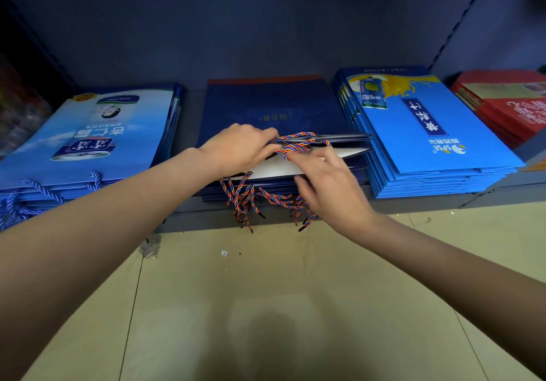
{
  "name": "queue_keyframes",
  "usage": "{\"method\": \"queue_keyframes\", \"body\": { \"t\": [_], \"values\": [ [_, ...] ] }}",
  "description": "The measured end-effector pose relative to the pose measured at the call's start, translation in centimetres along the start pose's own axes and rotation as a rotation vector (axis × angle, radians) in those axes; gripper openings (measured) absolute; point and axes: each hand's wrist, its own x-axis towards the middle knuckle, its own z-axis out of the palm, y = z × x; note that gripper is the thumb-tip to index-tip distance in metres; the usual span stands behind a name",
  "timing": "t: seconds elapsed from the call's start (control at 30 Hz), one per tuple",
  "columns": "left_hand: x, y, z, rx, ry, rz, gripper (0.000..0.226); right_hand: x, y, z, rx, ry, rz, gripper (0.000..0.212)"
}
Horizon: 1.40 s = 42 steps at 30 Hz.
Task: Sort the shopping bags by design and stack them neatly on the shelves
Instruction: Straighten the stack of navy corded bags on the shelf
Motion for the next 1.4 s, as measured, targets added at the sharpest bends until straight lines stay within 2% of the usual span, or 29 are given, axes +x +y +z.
{"method": "queue_keyframes", "body": {
  "t": [0.1,0.17,0.2,0.27,0.33,0.43,0.5,0.57,0.67,0.8,0.87,0.93,1.0,1.03,1.1,1.13,1.17,1.2,1.27,1.33,1.4],
  "values": [
    [0.2,-0.3,0.1,-0.003,-0.008,-0.002,0.044,-1.2,0.5,1.6,-0.314,-0.222,-0.056,0.068],
    [0.4,-0.4,0.0,-0.004,-0.009,0.007,0.044,-2.0,0.3,2.1,-0.364,-0.301,-0.068,0.079],
    [0.5,-0.5,-0.1,-0.006,-0.003,0.011,0.044,-2.1,0.1,2.1,-0.330,-0.306,-0.110,0.075],
    [0.6,-0.8,-0.1,-0.019,0.003,0.013,0.044,-2.3,-0.4,1.7,-0.214,-0.293,-0.245,0.054],
    [0.6,-0.8,0.0,-0.030,-0.009,0.012,0.044,-2.3,-0.3,0.7,-0.162,-0.259,-0.274,0.041],
    [0.6,-0.9,0.1,-0.029,-0.024,0.022,0.044,-2.2,0.6,-0.7,-0.118,-0.199,-0.055,0.032],
    [0.6,-0.9,0.2,-0.026,-0.019,0.032,0.043,-1.9,1.1,-0.9,0.007,-0.284,0.153,0.035],
    [0.5,-0.8,0.3,-0.023,-0.027,0.031,0.044,-1.2,0.5,-1.0,0.339,-0.439,0.328,0.044],
    [0.5,-0.7,0.5,-0.009,-0.038,0.034,0.043,-0.2,-1.3,-1.0,0.830,-0.478,0.571,0.045],
    [0.5,-0.8,0.2,0.013,-0.029,0.036,0.044,0.5,-1.3,-2.3,1.144,-0.392,0.861,0.015],
    [0.3,-0.6,0.3,0.048,-0.038,0.053,0.045,-0.1,-0.2,-3.1,1.054,-0.360,0.868,0.011],
    [0.2,-0.2,0.5,0.137,-0.066,0.078,0.046,-1.3,1.2,-3.9,0.892,-0.355,0.800,0.016],
    [-0.1,0.3,1.1,0.241,-0.111,0.104,0.047,-2.7,2.6,-4.4,0.762,-0.436,0.740,0.020],
    [-0.3,0.5,1.4,0.284,-0.129,0.117,0.046,-3.3,3.2,-4.6,0.672,-0.539,0.686,0.020],
    [-0.4,0.7,1.7,0.339,-0.145,0.129,0.046,-4.4,4.4,-4.6,0.298,-0.905,0.508,0.009],
    [-0.5,0.7,1.7,0.347,-0.147,0.124,0.046,-4.7,4.6,-4.6,0.088,-1.078,0.407,0.011],
    [-0.5,0.8,1.6,0.350,-0.148,0.122,0.047,-5.2,4.8,-4.5,-0.084,-1.169,0.332,0.021],
    [-0.5,0.9,1.6,0.352,-0.146,0.125,0.047,-5.2,4.8,-4.6,-0.188,-1.165,0.316,0.026],
    [-0.5,1.2,1.4,0.345,-0.148,0.128,0.047,-4.4,4.3,-5.0,-0.257,-0.905,0.345,0.026],
    [-0.7,1.4,1.3,0.333,-0.154,0.112,0.047,-2.8,3.7,-5.0,-0.076,-0.505,0.510,0.029],
    [-0.8,1.5,1.3,0.310,-0.156,0.079,0.047,-1.1,2.6,-4.0,0.219,-0.239,0.774,0.034]
  ]
}}
